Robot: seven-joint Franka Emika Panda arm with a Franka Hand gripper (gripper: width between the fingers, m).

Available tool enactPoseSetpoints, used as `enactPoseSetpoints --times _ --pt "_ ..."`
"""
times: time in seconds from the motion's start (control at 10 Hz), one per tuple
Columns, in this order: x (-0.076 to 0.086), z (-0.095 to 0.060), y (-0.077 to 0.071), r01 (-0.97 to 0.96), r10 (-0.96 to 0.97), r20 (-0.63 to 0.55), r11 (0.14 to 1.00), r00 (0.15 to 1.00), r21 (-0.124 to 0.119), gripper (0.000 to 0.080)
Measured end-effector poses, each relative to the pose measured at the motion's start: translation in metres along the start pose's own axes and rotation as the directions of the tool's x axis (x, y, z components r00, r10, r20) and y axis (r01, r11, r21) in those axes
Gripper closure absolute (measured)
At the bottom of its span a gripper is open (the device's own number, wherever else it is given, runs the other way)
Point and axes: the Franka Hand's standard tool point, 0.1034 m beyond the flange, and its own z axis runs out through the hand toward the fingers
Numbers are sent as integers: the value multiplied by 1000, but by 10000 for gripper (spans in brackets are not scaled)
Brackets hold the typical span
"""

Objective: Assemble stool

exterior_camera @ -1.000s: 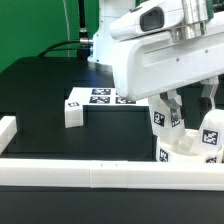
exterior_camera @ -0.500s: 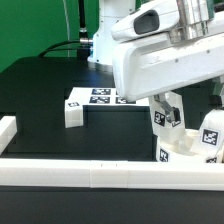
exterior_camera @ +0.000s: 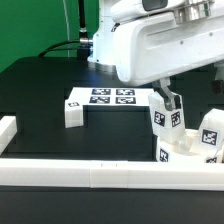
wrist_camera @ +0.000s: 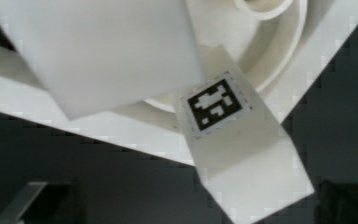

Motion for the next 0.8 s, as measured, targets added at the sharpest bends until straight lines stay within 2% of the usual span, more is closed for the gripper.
enactPoseSetpoints --times 0.3,0.8 --pt "-1 0 0 4 -4 1 1000 1000 0 150" --pt "-31 0 -1 115 -114 21 993 993 -26 150"
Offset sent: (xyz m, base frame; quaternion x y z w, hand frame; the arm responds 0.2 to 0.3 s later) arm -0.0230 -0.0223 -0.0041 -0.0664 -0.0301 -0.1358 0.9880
